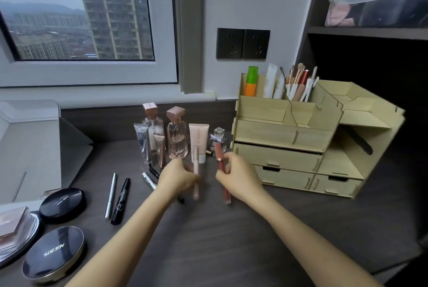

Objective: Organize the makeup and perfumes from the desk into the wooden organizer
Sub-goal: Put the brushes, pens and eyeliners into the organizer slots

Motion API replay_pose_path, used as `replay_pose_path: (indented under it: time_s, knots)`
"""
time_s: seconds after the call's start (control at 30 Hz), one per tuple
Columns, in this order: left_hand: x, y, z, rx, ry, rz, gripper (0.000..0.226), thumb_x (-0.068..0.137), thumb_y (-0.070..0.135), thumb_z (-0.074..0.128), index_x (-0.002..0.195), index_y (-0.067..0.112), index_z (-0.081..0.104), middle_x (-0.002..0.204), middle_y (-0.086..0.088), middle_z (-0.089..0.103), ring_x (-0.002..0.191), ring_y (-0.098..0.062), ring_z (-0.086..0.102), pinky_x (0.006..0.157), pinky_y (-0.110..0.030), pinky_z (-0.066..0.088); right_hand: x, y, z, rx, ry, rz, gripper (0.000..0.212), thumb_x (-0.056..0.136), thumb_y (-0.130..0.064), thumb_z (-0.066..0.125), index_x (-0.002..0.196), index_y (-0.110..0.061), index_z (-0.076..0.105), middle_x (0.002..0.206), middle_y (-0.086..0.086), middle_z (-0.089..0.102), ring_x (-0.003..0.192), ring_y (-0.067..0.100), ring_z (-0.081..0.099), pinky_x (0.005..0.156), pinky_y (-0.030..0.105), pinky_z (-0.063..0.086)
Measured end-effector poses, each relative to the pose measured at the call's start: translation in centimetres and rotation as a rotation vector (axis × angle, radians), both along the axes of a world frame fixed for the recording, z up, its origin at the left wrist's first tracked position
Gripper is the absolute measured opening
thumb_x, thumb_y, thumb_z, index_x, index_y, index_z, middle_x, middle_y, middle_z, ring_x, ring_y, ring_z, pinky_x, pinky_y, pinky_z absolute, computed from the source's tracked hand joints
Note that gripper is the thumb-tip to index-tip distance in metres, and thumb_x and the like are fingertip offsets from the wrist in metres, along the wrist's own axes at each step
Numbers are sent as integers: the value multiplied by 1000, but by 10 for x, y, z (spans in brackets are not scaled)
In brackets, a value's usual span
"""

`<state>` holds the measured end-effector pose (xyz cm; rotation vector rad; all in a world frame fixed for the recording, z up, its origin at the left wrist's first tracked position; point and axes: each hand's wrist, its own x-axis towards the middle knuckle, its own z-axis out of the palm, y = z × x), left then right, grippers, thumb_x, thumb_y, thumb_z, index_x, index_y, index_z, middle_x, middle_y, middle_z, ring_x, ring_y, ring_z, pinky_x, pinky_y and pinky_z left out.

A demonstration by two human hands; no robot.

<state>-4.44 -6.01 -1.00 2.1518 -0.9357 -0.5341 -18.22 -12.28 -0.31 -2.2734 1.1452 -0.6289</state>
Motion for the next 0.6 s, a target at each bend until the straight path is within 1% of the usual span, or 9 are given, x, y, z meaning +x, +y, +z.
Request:
replay_pose_path:
  time_s: [0.07, 0.13, 0.2, 0.23, 0.33, 0.4, 0.47, 0.53, 0.6]
  knots:
    - [-8, 2, 13, -183, 168, -51, 5, 73, 7, 68, 73, 2, 68, 68, -11, 63, 64, -22, 58, 74, -40, 56, -16, 0, 22, 2, -137, 10, 36, 79, -19, 59, 114, -28, 53, 68, -11, 53, 78, 18, 60, 65, 27, 39]
    - [-19, 2, 31, -340, 279, -109, 3, 74, 2, 68, 77, 2, 68, 71, -13, 63, 66, -22, 59, 80, -44, 56, -36, -2, 46, -16, -259, 11, 44, 79, -19, 62, 113, -40, 44, 71, -10, 57, 72, 12, 61, 64, 27, 47]
    - [-30, -2, 52, -461, 346, -185, 6, 75, -1, 67, 76, 5, 67, 73, -15, 64, 69, -23, 60, 77, -42, 57, -57, -11, 70, -66, -363, -19, 44, 79, -18, 65, 112, -38, 44, 80, -8, 62, 72, 12, 62, 68, 30, 53]
    - [-36, -4, 63, -505, 359, -224, 6, 76, 0, 67, 76, 5, 68, 72, -14, 66, 69, -23, 61, 72, -38, 58, -67, -18, 82, -104, -416, -49, 39, 79, -18, 65, 109, -35, 47, 83, -7, 64, 72, 12, 63, 66, 31, 54]
    - [-52, -20, 92, -613, 338, -298, 5, 77, 3, 69, 82, 2, 68, 62, -4, 69, 58, -16, 63, 60, -26, 56, -93, -51, 121, -206, -586, -158, 12, 84, -17, 63, 89, -25, 56, 73, -3, 67, 61, 11, 65, 58, 31, 52]
    - [-59, -33, 108, -662, 298, -326, 10, 78, 6, 70, 85, 0, 67, 64, -4, 68, 58, -13, 65, 61, -24, 57, -102, -79, 146, -269, -577, -231, 5, 84, -20, 65, 86, -16, 62, 70, 3, 68, 59, 12, 66, 61, 37, 55]
    - [-64, -45, 120, -684, 275, -352, 16, 78, 8, 70, 90, -1, 65, 73, -10, 69, 67, -18, 68, 69, -28, 58, -105, -109, 162, -311, -479, -300, 14, 82, -21, 67, 89, -9, 67, 75, 6, 69, 70, 19, 69, 71, 42, 57]
    - [-65, -54, 128, -699, 272, -364, 19, 79, 9, 69, 94, -3, 63, 78, -15, 68, 72, -23, 68, 72, -30, 59, -105, -135, 170, -353, -380, -345, 17, 81, -21, 68, 93, -8, 67, 82, 8, 69, 81, 24, 67, 78, 45, 56]
    - [-62, -60, 132, -720, 255, -345, 16, 79, 9, 69, 92, 0, 64, 75, -12, 67, 71, -22, 67, 69, -28, 59, -101, -155, 171, -393, -291, -371, 22, 81, -17, 67, 101, -8, 63, 89, 9, 68, 88, 27, 65, 82, 45, 53]
